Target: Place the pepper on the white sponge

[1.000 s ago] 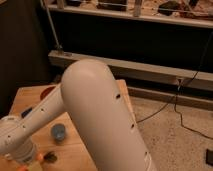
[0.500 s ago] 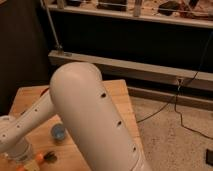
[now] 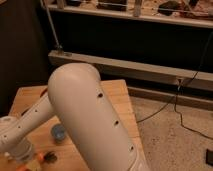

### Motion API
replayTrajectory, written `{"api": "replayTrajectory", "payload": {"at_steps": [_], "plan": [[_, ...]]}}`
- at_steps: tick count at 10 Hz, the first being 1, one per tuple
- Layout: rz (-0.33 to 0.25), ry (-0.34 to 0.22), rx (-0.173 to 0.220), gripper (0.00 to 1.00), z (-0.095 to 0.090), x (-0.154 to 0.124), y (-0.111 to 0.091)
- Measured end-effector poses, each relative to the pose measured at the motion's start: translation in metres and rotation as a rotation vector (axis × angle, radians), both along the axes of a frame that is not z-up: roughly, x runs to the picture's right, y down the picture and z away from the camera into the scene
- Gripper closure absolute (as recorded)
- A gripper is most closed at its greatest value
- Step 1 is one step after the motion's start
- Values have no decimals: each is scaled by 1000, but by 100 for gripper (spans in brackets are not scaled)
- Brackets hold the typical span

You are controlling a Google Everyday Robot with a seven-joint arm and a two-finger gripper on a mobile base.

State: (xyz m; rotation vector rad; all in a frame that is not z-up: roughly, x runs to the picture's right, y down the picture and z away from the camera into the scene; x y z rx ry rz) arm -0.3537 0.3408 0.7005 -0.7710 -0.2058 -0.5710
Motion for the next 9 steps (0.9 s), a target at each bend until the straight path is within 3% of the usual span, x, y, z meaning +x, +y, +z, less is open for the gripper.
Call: {"api": "replayTrajectory", "payload": {"at_steps": [9], "plan": [[4, 14, 8, 38, 10, 2, 5]]}}
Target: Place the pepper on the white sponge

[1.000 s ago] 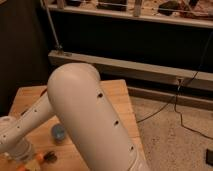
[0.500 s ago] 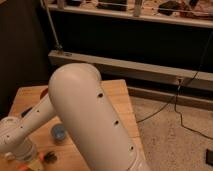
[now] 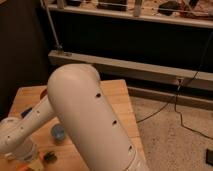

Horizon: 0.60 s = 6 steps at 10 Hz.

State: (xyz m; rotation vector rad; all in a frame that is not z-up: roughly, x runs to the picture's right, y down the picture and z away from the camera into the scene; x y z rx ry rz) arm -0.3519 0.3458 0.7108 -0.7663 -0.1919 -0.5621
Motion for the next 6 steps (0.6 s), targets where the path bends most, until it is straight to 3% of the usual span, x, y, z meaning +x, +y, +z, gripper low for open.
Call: {"api": "replayTrajectory", "payload": {"at_steps": [4, 6], "plan": [[-1, -1, -10, 77, -1, -3, 4], [0, -3, -16, 85, -2, -3, 4]]}}
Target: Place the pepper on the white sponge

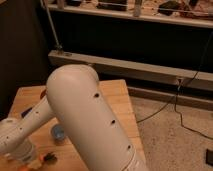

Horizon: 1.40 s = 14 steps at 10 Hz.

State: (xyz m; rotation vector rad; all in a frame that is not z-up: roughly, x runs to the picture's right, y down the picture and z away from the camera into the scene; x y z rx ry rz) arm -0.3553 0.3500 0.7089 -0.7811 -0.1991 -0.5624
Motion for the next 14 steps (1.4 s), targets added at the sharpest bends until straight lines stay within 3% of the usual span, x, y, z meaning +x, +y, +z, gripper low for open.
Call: {"api": "replayTrajectory", "payload": {"at_steps": [4, 10, 13, 14], "plan": [[29, 32, -1, 85, -8, -2, -18], [91, 50, 79, 85, -42, -19, -118], [122, 58, 116, 85, -47, -25, -169], [133, 60, 137, 85, -48, -29, -195]]}}
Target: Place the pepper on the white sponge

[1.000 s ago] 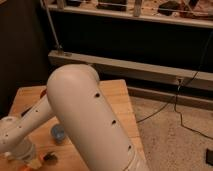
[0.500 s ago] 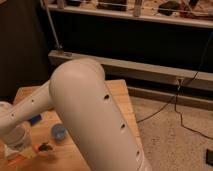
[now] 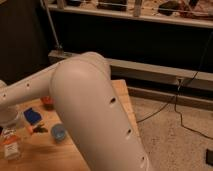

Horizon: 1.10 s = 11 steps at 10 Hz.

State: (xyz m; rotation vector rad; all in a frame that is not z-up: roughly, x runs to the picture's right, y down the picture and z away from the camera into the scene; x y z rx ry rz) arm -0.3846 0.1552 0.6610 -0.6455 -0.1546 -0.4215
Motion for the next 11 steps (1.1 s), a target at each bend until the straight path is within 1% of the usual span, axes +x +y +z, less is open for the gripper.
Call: {"api": "replayTrajectory", "payload": {"at_steps": [1, 2, 3, 4, 5, 7, 8, 10, 11], "plan": [[7, 2, 18, 85, 0, -4, -21], [10, 3, 29, 85, 1, -9, -35], [11, 8, 46, 85, 7, -17, -54], [17, 1, 54, 85, 12, -28, -65], [33, -7, 52, 85, 18, -39, -74], [78, -32, 35, 85, 33, -59, -83], [111, -48, 19, 85, 48, -69, -84], [122, -38, 8, 85, 69, -69, -83], [112, -21, 0, 85, 85, -64, -76]]}}
